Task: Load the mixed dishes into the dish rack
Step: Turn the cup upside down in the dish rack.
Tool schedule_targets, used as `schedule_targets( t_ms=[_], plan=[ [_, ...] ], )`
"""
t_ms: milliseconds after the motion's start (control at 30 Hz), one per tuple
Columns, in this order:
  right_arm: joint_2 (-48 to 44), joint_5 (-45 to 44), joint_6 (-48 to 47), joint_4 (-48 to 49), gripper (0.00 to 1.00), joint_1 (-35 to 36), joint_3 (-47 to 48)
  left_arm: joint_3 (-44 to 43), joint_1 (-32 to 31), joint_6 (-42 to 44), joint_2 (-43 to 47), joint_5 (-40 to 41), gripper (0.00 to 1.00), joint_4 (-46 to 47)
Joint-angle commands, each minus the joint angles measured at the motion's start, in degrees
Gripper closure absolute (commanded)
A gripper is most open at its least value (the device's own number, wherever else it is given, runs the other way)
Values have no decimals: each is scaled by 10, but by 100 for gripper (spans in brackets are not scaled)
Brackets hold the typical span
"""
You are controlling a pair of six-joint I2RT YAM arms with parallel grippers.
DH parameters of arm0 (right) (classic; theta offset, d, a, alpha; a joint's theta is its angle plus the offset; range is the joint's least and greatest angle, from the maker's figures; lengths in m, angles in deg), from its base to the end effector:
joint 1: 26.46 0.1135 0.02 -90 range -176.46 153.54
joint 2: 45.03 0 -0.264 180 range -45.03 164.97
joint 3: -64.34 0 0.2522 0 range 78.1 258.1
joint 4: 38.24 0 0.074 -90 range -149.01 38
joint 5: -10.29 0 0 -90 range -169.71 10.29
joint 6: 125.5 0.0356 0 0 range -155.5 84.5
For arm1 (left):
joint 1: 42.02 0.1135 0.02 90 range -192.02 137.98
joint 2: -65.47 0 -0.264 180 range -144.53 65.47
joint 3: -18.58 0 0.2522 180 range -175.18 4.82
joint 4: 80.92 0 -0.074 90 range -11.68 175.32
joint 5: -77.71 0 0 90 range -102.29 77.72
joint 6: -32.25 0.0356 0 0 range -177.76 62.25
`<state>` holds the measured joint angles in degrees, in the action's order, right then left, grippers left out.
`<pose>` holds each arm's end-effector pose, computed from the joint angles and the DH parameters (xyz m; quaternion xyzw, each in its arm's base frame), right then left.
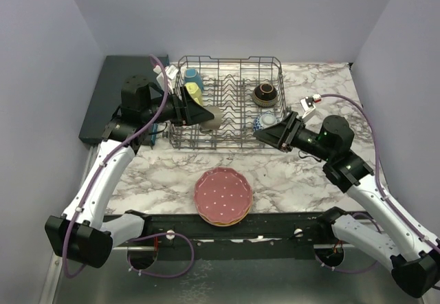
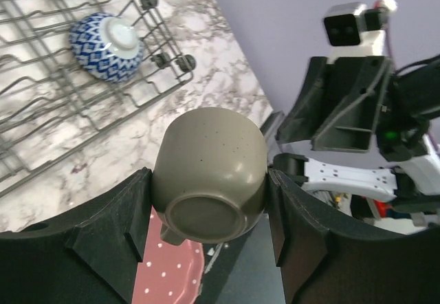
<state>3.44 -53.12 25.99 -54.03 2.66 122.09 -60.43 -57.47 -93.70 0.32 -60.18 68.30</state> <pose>0.1661 0.1108 0.3398 0.0554 0.7400 0.5813 0.3338 0.2316 -0.0914 0.3850 0.1071 0.7656 -0.5298 0.3489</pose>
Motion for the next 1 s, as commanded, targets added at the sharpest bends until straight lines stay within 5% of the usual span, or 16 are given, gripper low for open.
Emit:
schedule_targets(
  t_ms=[0,500,967],
  plan=[
    [-15,-38,-61,-80,52,-3,38,-44,3,76,0,94,100,-99],
    [-5,-44,-115,-142,49,-3,64,-88,2,163,-76,301,100,-169],
    [-8,-38,-136,-164,47,-3,65,-140,2,215,-195,355,100,-183]
  ],
)
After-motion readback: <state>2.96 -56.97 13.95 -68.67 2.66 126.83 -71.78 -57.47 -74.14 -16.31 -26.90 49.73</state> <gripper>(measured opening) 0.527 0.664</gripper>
